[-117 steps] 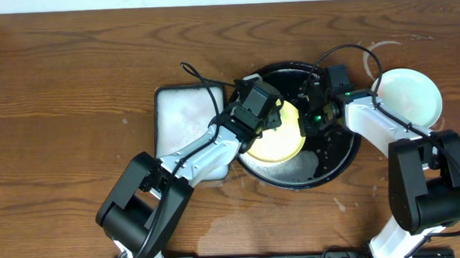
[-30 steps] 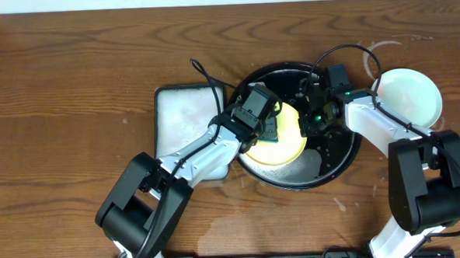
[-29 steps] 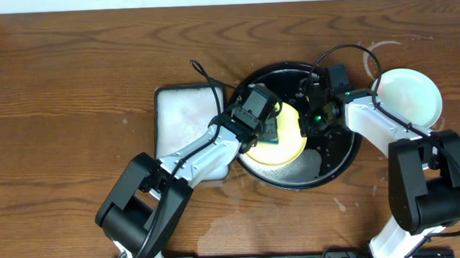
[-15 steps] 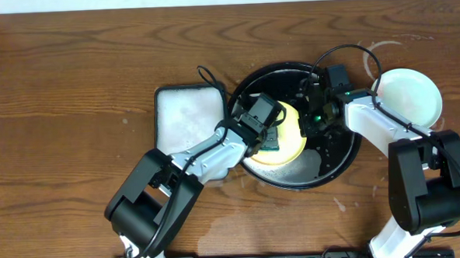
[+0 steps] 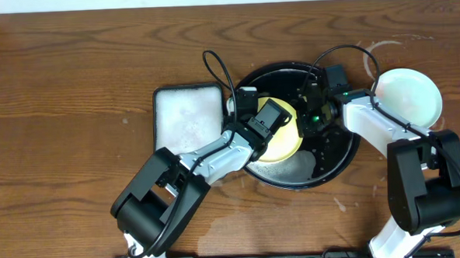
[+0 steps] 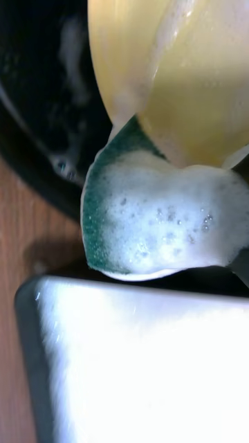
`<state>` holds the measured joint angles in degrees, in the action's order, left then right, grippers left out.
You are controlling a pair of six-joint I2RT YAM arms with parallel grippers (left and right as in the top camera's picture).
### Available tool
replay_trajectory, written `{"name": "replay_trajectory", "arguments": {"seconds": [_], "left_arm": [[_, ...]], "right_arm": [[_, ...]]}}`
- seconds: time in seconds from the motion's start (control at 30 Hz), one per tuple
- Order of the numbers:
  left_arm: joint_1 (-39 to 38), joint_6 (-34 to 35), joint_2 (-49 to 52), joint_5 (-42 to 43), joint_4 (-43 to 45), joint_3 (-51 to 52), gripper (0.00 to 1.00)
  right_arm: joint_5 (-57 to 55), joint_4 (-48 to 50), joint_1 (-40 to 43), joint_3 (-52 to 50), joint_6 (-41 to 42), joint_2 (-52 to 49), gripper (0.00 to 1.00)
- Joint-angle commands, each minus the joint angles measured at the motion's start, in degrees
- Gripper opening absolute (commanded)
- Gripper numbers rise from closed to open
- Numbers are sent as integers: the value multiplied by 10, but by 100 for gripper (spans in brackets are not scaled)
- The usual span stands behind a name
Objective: Clean dirty plates on tray and stack at the side
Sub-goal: 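Keep scrubbing the yellow plate surface with the left-held sponge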
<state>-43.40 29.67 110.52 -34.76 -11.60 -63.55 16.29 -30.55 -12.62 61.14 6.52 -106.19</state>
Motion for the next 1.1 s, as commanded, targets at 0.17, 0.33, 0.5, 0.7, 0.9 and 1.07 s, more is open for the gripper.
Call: {"name": "replay_trajectory", "arguments": {"seconds": [0.17, 0.33, 0.5, 0.7, 0.9, 1.07], "left_arm": [[26, -16, -112, 53, -3, 8, 8], [25, 0, -111, 285, 25, 8, 8], [26, 63, -69, 357, 27, 9, 8], [26, 62, -5, 354, 20, 10, 8], [26, 33, 4, 187, -28, 10, 8], [25, -23, 2, 21, -38, 10, 8]], "right_arm": [[-28, -9, 2, -1, -6, -15, 1], [-28, -9, 2, -1, -6, -15, 1], [-28, -9, 2, -1, -6, -15, 1], [-28, -10, 2, -1, -6, -15, 1], [-28, -9, 2, -1, -6, -15, 1], [-28, -9, 2, -1, -6, -15, 1]]}}
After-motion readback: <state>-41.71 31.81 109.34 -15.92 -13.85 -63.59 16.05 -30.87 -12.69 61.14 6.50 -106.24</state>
